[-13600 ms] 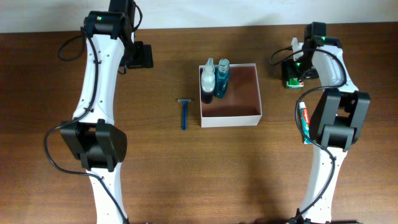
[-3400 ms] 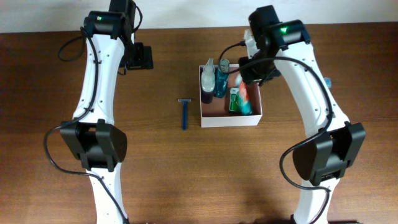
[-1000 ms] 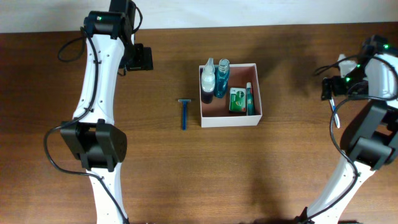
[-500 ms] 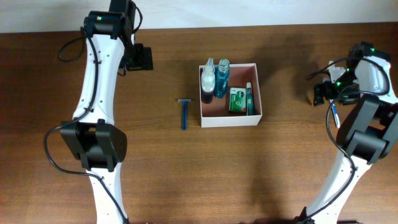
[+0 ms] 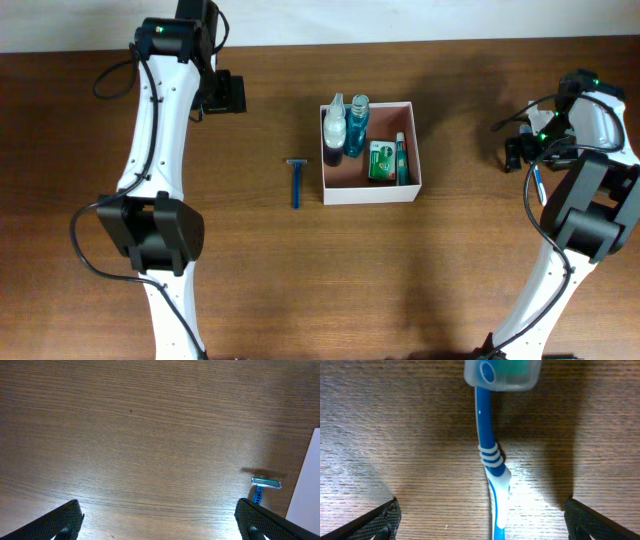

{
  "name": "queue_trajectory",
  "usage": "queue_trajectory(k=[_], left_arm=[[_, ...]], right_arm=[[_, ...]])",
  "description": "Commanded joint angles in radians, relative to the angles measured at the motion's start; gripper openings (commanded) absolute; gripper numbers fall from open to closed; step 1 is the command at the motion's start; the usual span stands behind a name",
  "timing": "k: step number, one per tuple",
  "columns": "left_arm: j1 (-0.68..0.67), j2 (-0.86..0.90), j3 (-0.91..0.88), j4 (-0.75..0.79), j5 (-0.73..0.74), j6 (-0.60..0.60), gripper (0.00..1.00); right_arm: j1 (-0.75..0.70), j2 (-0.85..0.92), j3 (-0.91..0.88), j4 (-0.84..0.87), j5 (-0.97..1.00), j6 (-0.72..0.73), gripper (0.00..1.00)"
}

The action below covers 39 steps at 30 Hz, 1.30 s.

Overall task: Pack container
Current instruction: 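Lower the right gripper and grasp the toothbrush handle, then lift the toothbrush and carry it over the pink box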

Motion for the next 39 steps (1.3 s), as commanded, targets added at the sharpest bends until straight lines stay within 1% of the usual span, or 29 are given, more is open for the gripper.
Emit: queue_trajectory(k=[1,8,11,16,19,22,24,25,31,34,39], left_arm=[[0.0,0.002,-0.004,-0.001,0.003,-0.01,0.99],[0.0,0.002,-0.004,-0.001,0.003,-0.01,1.0],[0.0,0.002,-0.004,0.0,0.003,-0.01,0.99],[0.0,0.002,-0.004,-0.001,0.003,-0.01,0.99],[0.0,0.002,-0.004,-0.001,0.003,-0.01,1.0],[0.0,0.002,-0.004,-0.001,0.003,-0.01,0.99],[0.0,0.002,-0.004,-0.001,0.003,-0.01,0.99],[0.0,0.002,-0.004,-0.001,0.003,-0.01,0.99],[0.0,0.002,-0.004,-0.001,0.003,-0.01,0.99],[0.0,0.002,-0.004,-0.001,0.003,-0.01,1.0],[0.0,0.002,-0.004,0.0,0.003,-0.01,0.99]], right_arm=[[0.0,0.032,-0.008,0.009,0.044,-0.007,0.99],[0.001,0.032,-0.019,0.02,0.044,-0.007,0.99],[0.001,0.032,-0.021,0.014,0.044,0.002,0.85],[0.001,0.032,-0.021,0.013,0.045,0.043,0.66],[0.001,0.032,-0.021,0.013,0.045,0.046,0.48],[0.001,0.032,-0.021,0.009,0.05,0.046,0.35],[0.001,0.032,-0.021,0.008,0.052,0.063,0.24],[0.001,0.032,-0.021,0.008,0.052,0.073,0.21],[0.001,0.031,-0.021,-0.006,0.052,0.088,0.13],[0.001,0.031,-0.012,-0.016,0.051,0.107,0.04],[0.002,0.031,0.032,-0.056,0.05,0.132,0.04]])
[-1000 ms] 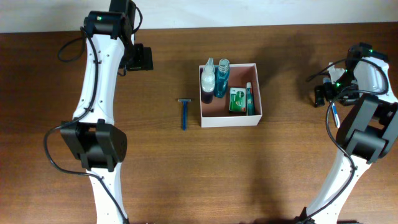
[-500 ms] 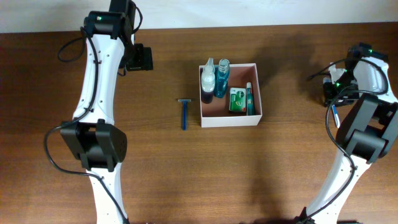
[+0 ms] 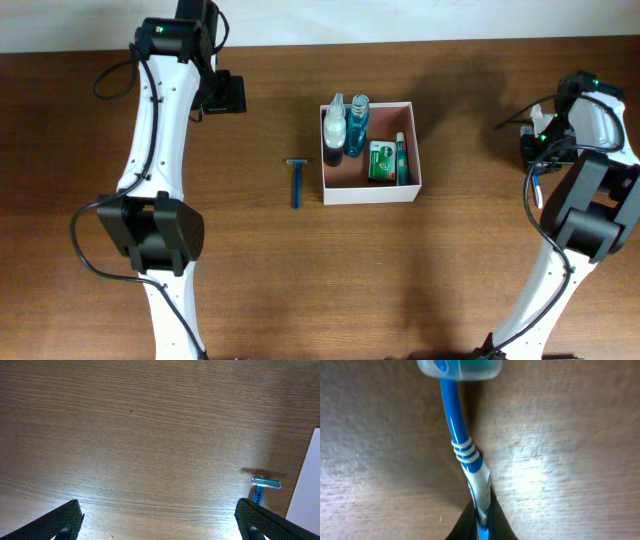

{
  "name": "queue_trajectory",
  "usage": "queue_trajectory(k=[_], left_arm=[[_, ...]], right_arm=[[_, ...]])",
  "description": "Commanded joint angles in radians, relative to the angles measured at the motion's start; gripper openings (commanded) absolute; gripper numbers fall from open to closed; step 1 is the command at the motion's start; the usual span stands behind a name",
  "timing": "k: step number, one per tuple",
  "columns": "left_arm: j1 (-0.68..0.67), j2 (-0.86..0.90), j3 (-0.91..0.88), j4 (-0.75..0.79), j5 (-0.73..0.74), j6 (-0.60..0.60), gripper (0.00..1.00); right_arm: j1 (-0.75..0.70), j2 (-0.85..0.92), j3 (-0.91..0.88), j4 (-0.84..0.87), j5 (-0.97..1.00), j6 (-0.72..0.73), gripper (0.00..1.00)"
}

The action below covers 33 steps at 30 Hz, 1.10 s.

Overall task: Pack container
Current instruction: 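Lift the toothbrush and carry it over the pink box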

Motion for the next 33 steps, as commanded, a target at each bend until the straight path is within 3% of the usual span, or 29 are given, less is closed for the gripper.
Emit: queue_trajectory(k=[1,13,18,25,33], left_arm=[[0.0,0.002,-0.004,0.0,0.003,-0.01,1.0],[0.0,0.002,-0.004,0.024,0.003,-0.01,0.99],[0.0,0.002,-0.004,0.026,0.003,-0.01,0.99],[0.0,0.002,-0.004,0.014,0.003,-0.01,0.99],[0.0,0.002,-0.004,-0.002,0.003,-0.01,0.99]], right_arm=[[0.002,0.029,0.043,-0.026,0.01,0.024,0.04],[0.083,0.029,0.43,-0.346,-0.175,0.072,0.04],[0.179,0.024,0.64,-0.466,-0.179,0.195,0.04],[0.346,-0.016,0.696,-0.466,-0.275,0.362,0.04],[0.501,-0.016,0.668,-0.462,-0.274,0.412,0.04]])
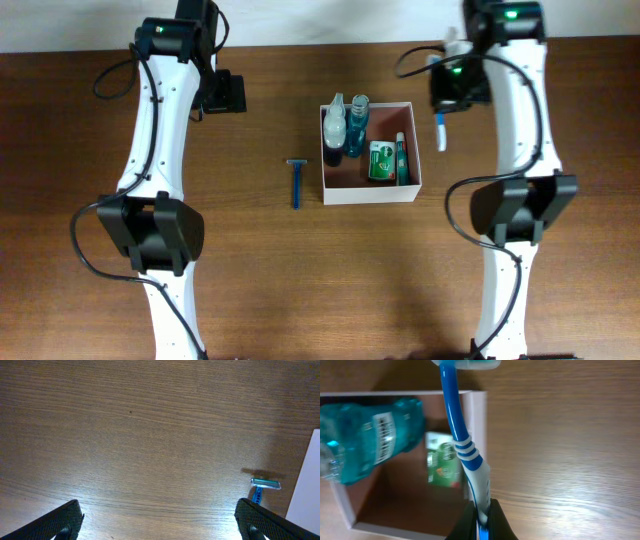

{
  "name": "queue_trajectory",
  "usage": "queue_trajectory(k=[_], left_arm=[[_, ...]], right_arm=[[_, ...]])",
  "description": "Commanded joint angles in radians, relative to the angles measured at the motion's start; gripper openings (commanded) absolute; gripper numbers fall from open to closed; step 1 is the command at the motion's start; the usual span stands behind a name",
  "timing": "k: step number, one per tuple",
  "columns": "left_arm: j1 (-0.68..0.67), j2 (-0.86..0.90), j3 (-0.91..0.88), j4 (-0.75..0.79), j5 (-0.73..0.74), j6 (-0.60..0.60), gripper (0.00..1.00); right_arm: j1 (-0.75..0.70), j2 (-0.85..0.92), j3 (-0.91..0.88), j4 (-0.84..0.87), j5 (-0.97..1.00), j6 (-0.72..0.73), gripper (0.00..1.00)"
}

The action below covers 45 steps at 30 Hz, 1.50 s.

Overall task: Pack container
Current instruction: 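Lift the toothbrush and carry it over the pink box, then lower the toothbrush into the box beside the toothpaste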

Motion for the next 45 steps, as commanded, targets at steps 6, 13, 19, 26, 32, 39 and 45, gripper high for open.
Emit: queue_trajectory(k=[6,13,19,26,32,39,45], left_arm=[[0.0,0.002,-0.004,-0.016,0.003,-0.01,0.99],[0.0,0.002,-0.004,-0.023,0.003,-0.01,0.99],[0.0,0.002,-0.004,-0.022,0.003,-0.01,1.0],[0.0,0.002,-0.004,-0.018,0.003,-0.01,0.99],[0.0,0.002,-0.004,-0.023,0.003,-0.01,0.99],[0.0,0.002,-0.004,-0.04,0.003,-0.01,1.0],[0.0,0.002,-0.004,-0.042,0.003,-0.01,0.99]], right_arm=[[0.09,-0.035,-0.006,0.013,0.043,0.084,0.04],[0.092,-0.009,-0.006,0.013,0.04,0.194,0.04],[0.119,0.007,-0.019,0.005,0.038,0.282,0.04],[0.201,0.006,-0.045,-0.006,0.045,0.299,0.04],[0.22,0.007,-0.104,-0.005,0.109,0.363,0.04],[0.219,0.007,-0.138,0.034,0.122,0.449,0.04],[0.221,0.006,-0.14,0.043,0.12,0.601,0.04]])
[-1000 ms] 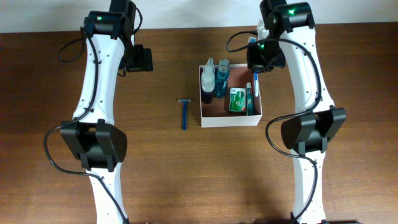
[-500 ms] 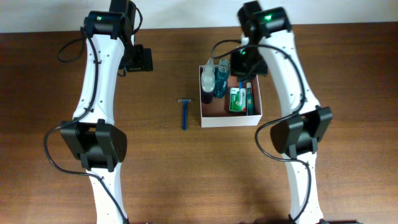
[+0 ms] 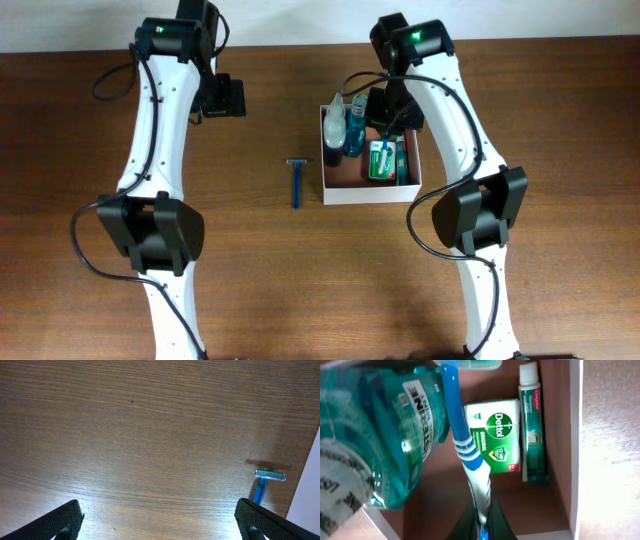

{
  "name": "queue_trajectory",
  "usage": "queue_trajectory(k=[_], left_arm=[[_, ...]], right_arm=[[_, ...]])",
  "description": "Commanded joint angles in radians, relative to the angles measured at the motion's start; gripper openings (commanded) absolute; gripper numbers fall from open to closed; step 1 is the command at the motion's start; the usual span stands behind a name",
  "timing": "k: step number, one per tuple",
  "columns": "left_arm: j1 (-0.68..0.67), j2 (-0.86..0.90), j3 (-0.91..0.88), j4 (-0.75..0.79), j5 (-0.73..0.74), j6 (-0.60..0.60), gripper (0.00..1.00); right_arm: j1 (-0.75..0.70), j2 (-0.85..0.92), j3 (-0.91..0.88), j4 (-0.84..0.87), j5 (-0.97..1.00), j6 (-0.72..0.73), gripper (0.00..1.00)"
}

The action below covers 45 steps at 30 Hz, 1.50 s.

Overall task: Pack container
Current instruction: 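Lower the toothbrush into the box beside the toothpaste, then open the right gripper and withdraw it to the right side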

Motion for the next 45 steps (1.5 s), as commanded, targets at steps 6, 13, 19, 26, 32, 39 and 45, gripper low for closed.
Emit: queue_trajectory(k=[6,13,19,26,32,39,45], left_arm=[[0.0,0.002,-0.004,-0.012,0.003,-0.01,0.99],[0.0,0.002,-0.004,-0.017,0.003,-0.01,0.99],[0.0,0.002,-0.004,-0.016,0.003,-0.01,0.99],[0.0,0.002,-0.004,-0.016,0.003,-0.01,0.99],[0.0,0.002,-0.004,-0.014,0.003,-0.01,1.0],[0.0,0.002,-0.004,-0.011,0.003,-0.01,0.99],[0.0,0.002,-0.004,-0.008,0.003,-0.01,0.99]], right_arm=[[-0.002,0.004,-0.007,0.017,0.02,0.289,0.04],[0.0,0.004,-0.008,0.01,0.016,0.362,0.04],[0.018,0.004,-0.076,0.008,0.016,0.382,0.04],[0.031,0.004,-0.172,0.045,0.016,0.406,0.04],[0.031,0.004,-0.176,0.049,0.016,0.405,0.18],[0.031,0.004,-0.175,0.052,0.021,0.389,0.49],[0.024,0.003,-0.137,0.058,0.049,0.314,0.57]])
